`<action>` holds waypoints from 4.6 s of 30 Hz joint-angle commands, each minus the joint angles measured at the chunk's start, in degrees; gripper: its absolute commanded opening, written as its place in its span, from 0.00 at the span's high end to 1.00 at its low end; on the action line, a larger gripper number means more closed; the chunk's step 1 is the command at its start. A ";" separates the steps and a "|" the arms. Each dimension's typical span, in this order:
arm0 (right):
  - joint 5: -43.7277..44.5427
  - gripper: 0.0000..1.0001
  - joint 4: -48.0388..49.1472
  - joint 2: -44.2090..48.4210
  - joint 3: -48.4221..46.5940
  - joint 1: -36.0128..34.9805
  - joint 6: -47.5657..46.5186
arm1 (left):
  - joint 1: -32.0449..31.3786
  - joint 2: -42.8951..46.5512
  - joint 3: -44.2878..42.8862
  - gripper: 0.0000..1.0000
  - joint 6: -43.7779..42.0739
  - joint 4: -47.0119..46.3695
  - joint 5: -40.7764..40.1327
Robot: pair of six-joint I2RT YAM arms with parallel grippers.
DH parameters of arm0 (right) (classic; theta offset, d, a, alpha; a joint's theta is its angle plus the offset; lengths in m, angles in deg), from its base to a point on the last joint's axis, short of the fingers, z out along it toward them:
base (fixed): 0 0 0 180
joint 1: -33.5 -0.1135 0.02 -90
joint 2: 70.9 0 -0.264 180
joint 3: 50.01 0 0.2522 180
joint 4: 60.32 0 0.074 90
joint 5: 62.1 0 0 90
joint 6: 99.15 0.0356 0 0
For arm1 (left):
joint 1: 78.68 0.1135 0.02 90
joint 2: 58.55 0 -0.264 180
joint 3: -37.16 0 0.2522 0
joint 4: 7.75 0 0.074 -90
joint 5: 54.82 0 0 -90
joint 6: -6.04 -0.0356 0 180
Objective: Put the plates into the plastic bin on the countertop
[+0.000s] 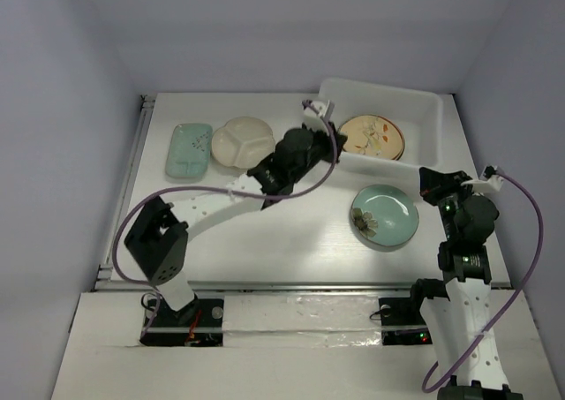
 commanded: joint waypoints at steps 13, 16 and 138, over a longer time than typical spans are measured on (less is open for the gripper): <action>-0.72 1.00 1.37 -0.16 -0.51 -0.37 -1.38 | -9.83 5.45 33.75 0.96 17.85 -12.64 1.47; -0.90 1.00 1.37 -0.42 -0.51 -0.37 -1.29 | -9.83 1.50 32.70 0.74 20.83 -14.83 4.19; 0.86 0.95 -1.09 1.51 -0.95 -0.37 -1.21 | 14.08 -41.84 -42.98 1.00 32.45 -7.46 25.29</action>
